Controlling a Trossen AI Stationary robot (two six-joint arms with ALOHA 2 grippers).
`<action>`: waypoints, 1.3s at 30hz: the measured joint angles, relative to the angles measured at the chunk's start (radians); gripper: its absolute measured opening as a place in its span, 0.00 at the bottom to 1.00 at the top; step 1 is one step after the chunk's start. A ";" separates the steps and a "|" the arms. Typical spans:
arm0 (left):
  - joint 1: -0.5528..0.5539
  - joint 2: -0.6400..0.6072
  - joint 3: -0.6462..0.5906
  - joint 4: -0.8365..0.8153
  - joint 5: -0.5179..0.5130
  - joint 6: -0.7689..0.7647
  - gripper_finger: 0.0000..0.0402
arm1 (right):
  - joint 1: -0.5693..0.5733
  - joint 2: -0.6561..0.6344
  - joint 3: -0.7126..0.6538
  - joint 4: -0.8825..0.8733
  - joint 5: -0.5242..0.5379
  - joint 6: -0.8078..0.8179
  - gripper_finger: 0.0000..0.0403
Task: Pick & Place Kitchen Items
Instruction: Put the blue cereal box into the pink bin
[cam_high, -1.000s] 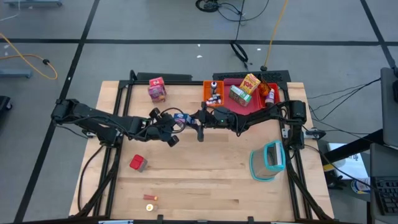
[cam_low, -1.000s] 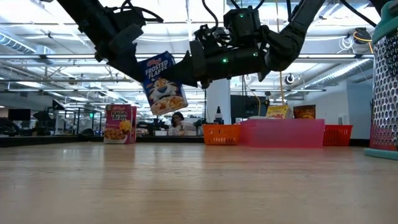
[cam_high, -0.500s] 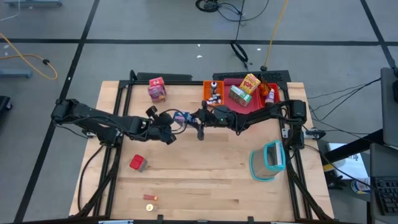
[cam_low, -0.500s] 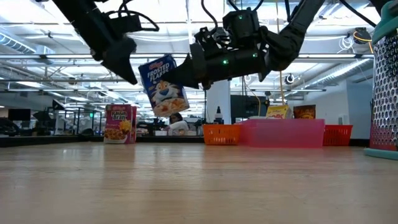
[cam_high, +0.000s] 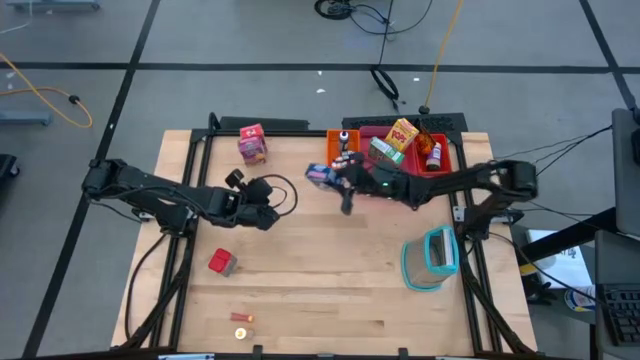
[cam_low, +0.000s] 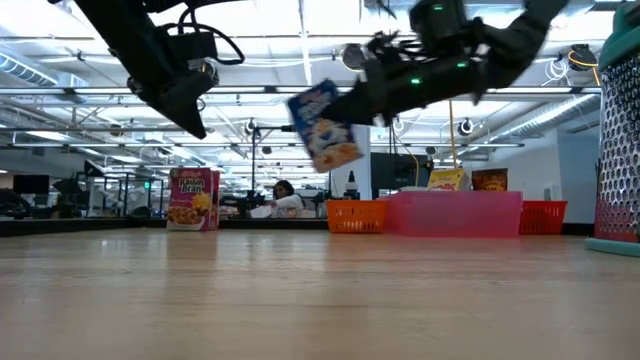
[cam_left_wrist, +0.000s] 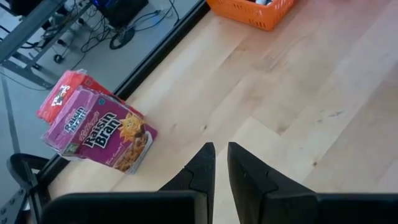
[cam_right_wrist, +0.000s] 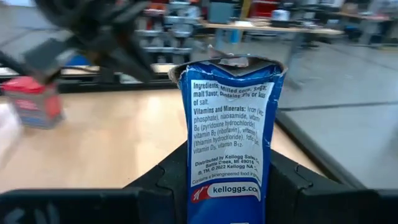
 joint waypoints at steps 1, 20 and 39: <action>0.000 0.000 0.000 0.001 0.000 0.000 0.12 | -0.004 -0.033 -0.034 0.008 0.025 0.002 0.32; 0.000 0.000 0.000 0.070 0.002 0.007 0.12 | -0.008 -0.494 -0.571 0.148 0.557 0.089 0.32; 0.000 0.000 0.000 0.076 0.002 0.004 0.12 | -0.008 -0.529 -0.689 0.158 0.754 0.172 0.32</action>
